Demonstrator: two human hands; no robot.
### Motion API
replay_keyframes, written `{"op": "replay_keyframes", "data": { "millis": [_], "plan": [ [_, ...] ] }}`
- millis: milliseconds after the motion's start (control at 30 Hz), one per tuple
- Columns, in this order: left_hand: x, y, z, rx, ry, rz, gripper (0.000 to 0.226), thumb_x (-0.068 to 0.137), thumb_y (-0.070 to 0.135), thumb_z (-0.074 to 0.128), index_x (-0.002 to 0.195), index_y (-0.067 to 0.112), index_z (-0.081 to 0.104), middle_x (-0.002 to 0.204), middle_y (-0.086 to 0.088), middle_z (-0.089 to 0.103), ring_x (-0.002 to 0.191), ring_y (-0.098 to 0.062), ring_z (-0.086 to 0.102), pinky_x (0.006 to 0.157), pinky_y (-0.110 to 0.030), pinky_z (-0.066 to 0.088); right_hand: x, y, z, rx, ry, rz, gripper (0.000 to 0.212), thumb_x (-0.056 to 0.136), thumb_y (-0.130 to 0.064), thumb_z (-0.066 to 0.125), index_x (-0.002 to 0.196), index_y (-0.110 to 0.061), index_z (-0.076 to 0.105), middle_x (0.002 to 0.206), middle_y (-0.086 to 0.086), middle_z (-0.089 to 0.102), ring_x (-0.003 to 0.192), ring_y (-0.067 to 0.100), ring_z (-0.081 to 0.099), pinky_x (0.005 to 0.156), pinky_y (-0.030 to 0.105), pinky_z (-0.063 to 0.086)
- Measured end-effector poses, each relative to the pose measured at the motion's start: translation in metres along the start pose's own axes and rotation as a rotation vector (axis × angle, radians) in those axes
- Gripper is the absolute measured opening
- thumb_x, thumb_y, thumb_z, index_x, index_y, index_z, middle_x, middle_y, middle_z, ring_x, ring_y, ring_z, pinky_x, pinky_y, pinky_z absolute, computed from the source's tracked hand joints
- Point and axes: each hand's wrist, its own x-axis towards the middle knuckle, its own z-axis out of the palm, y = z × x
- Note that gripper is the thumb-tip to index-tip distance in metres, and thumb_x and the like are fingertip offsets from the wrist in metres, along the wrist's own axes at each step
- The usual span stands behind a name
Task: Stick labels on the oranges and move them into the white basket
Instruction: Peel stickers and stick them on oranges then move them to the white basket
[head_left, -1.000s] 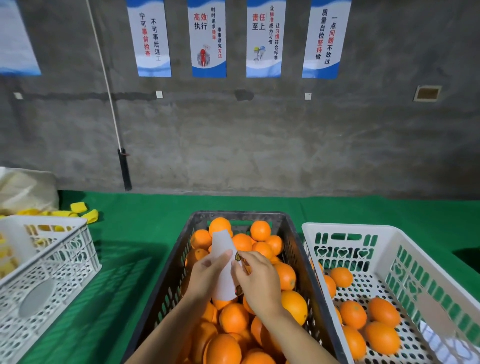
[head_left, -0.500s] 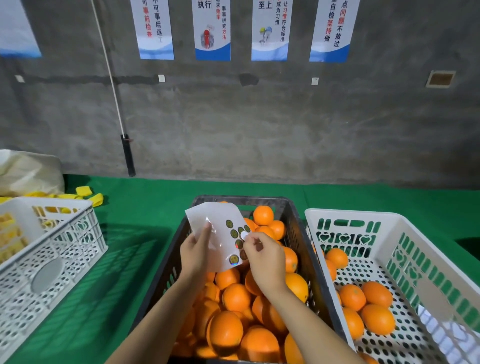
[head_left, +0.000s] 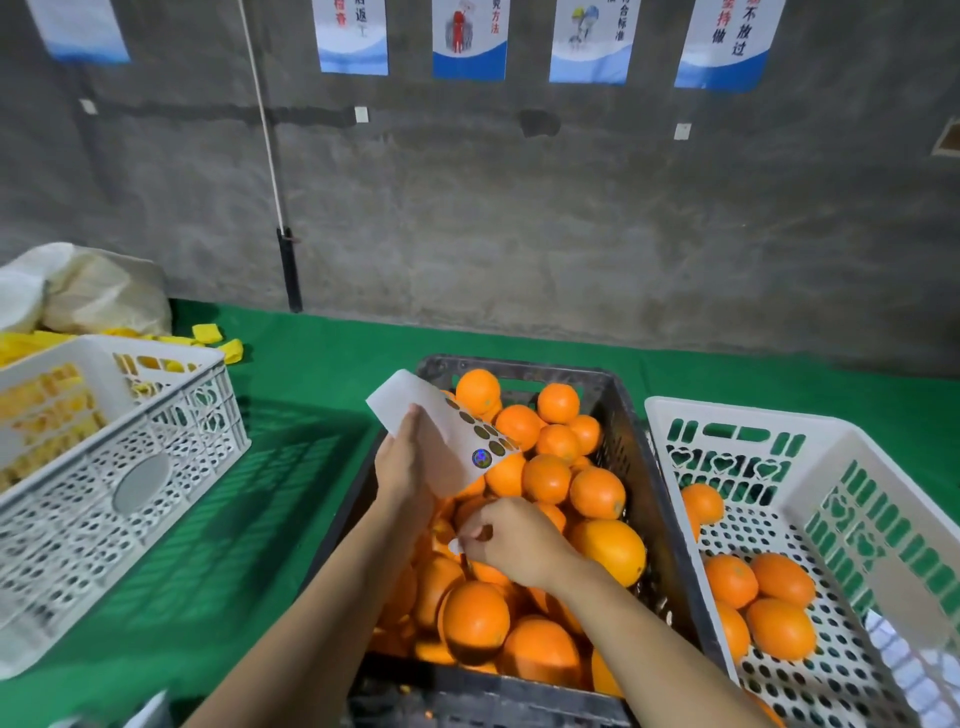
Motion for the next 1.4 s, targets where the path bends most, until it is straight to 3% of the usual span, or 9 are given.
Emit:
{"op": "replay_keyframes", "data": {
  "millis": [333, 467, 667, 767, 900, 1033, 1167, 1300, 1400],
  "plan": [
    [0.002, -0.003, 0.000, 0.054, -0.003, -0.014, 0.051, 0.085, 0.054, 0.067, 0.122, 0.019, 0.062, 0.113, -0.010, 0.070, 0.101, -0.034, 0.068, 0.092, -0.055, 0.055, 0.004, -0.009, 0.009, -0.156, 0.063, -0.125, 0.021, 0.092, -0.032, 0.062, 0.092, -0.015, 0.075, 0.103, -0.002, 0.070, 0.096, 0.017, 0.061, 0.077, 0.037, 0.052],
    [0.002, -0.003, 0.000, 0.066, 0.000, -0.026, 0.054, 0.086, 0.054, 0.066, 0.127, 0.020, 0.059, 0.114, -0.010, 0.069, 0.102, -0.035, 0.067, 0.092, -0.056, 0.055, 0.002, -0.014, 0.011, -0.153, -0.060, -0.160, 0.025, 0.091, -0.034, 0.065, 0.104, -0.016, 0.077, 0.111, -0.003, 0.071, 0.099, 0.017, 0.063, 0.083, 0.035, 0.054],
    [0.001, -0.003, 0.000, 0.067, -0.022, -0.031, 0.053, 0.089, 0.051, 0.065, 0.131, 0.019, 0.059, 0.118, -0.010, 0.068, 0.104, -0.036, 0.067, 0.095, -0.057, 0.053, 0.003, -0.010, 0.014, -0.023, -0.183, -0.105, 0.025, 0.089, -0.032, 0.067, 0.109, -0.021, 0.078, 0.114, -0.008, 0.070, 0.093, 0.001, 0.057, 0.070, 0.011, 0.038],
    [0.002, -0.003, 0.000, 0.059, -0.022, -0.034, 0.050, 0.090, 0.049, 0.065, 0.130, 0.019, 0.059, 0.118, -0.011, 0.068, 0.104, -0.036, 0.067, 0.096, -0.058, 0.052, 0.003, -0.010, 0.013, 0.021, -0.214, -0.053, 0.027, 0.090, -0.044, 0.064, 0.101, -0.023, 0.078, 0.094, -0.020, 0.064, 0.088, 0.004, 0.058, 0.068, 0.017, 0.041],
    [0.003, -0.004, 0.000, 0.068, -0.016, -0.042, 0.050, 0.090, 0.049, 0.064, 0.129, 0.019, 0.058, 0.118, -0.011, 0.068, 0.103, -0.037, 0.067, 0.095, -0.059, 0.052, 0.002, -0.009, 0.015, 0.083, -0.217, 0.006, 0.023, 0.092, -0.044, 0.062, 0.083, -0.026, 0.074, 0.071, -0.025, 0.060, 0.075, 0.006, 0.058, 0.064, 0.022, 0.042],
    [0.003, -0.004, 0.001, 0.055, -0.030, -0.057, 0.052, 0.090, 0.047, 0.065, 0.133, 0.018, 0.057, 0.121, -0.012, 0.067, 0.105, -0.038, 0.066, 0.096, -0.059, 0.052, 0.004, -0.010, 0.017, 0.097, -0.131, 0.090, 0.028, 0.089, -0.045, 0.067, 0.103, -0.022, 0.074, 0.101, -0.011, 0.070, 0.094, 0.013, 0.063, 0.081, 0.033, 0.054],
    [0.002, -0.003, 0.001, 0.056, -0.020, -0.050, 0.051, 0.090, 0.047, 0.065, 0.131, 0.018, 0.058, 0.119, -0.012, 0.068, 0.104, -0.037, 0.066, 0.095, -0.058, 0.053, 0.008, -0.007, 0.021, 0.214, -0.168, 0.137, 0.015, 0.086, -0.039, 0.074, 0.093, -0.026, 0.071, 0.099, -0.006, 0.068, 0.095, 0.016, 0.063, 0.085, 0.034, 0.055],
    [0.001, -0.004, 0.001, 0.062, -0.051, -0.051, 0.051, 0.091, 0.048, 0.063, 0.133, 0.018, 0.057, 0.120, -0.012, 0.068, 0.105, -0.037, 0.067, 0.095, -0.058, 0.053, 0.011, -0.002, 0.022, 0.276, -0.163, 0.158, 0.016, 0.092, -0.028, 0.071, 0.103, -0.017, 0.073, 0.111, 0.001, 0.068, 0.103, 0.019, 0.062, 0.090, 0.031, 0.052],
    [-0.001, -0.004, 0.001, 0.058, -0.065, -0.053, 0.053, 0.091, 0.048, 0.063, 0.135, 0.018, 0.056, 0.123, -0.012, 0.067, 0.107, -0.038, 0.066, 0.096, -0.059, 0.052, 0.011, -0.002, 0.024, 0.333, -0.130, 0.206, 0.020, 0.094, -0.031, 0.068, 0.104, -0.014, 0.074, 0.094, -0.006, 0.066, 0.093, 0.013, 0.060, 0.085, 0.028, 0.049]
  ]
}}
